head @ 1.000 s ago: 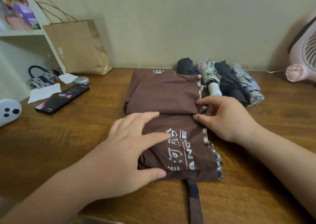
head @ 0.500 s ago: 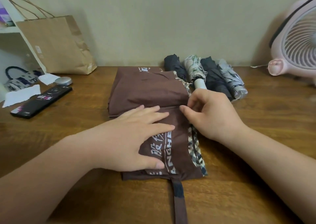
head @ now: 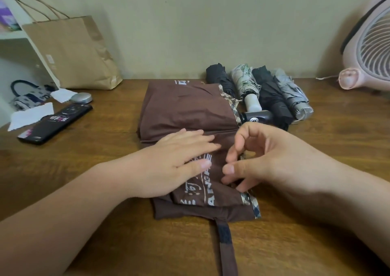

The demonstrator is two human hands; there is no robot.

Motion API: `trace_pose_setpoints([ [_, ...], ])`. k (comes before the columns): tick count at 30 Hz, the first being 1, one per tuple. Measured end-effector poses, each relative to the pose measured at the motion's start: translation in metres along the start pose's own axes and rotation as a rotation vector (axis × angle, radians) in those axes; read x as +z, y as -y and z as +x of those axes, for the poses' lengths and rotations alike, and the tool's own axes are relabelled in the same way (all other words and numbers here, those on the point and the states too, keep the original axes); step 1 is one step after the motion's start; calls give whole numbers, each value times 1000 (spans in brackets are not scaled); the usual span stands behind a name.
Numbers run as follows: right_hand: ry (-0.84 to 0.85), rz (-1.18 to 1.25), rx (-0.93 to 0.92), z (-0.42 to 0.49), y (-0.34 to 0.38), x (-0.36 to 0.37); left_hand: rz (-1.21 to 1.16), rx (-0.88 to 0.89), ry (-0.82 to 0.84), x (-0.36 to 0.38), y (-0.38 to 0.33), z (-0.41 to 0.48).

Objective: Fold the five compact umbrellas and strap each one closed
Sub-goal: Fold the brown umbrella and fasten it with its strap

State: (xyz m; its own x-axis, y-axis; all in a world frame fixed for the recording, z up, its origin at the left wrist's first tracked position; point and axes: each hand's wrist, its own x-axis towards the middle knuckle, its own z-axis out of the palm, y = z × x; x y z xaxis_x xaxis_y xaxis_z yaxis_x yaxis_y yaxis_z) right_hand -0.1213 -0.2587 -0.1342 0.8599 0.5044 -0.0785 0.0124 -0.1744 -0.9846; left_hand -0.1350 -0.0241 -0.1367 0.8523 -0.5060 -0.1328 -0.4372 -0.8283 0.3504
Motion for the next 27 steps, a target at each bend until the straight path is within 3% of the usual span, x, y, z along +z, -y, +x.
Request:
trace_pose_setpoints([
  [2, 10, -125, 3, -1, -1, 0, 123, 14, 45, 3, 1, 3],
  [8, -117, -172, 86, -13, 6, 2, 82, 15, 122, 4, -3, 0],
  [12, -124, -124, 133, -36, 3, 11, 397, 113, 35, -10, 2, 12],
  [15, -174, -83, 41, -46, -7, 26, 469, 291, -49, -15, 9, 28],
  [19, -223, -73, -77, -46, -23, 36, 170, 306, -42, -2, 36, 39],
  [23, -300, -68, -87, -51, -27, 32, -173, 209, -43, -4, 50, 30],
  [27, -324, -198, -66, -57, -25, 36, -23, 406, -62, -2, 58, 29],
])
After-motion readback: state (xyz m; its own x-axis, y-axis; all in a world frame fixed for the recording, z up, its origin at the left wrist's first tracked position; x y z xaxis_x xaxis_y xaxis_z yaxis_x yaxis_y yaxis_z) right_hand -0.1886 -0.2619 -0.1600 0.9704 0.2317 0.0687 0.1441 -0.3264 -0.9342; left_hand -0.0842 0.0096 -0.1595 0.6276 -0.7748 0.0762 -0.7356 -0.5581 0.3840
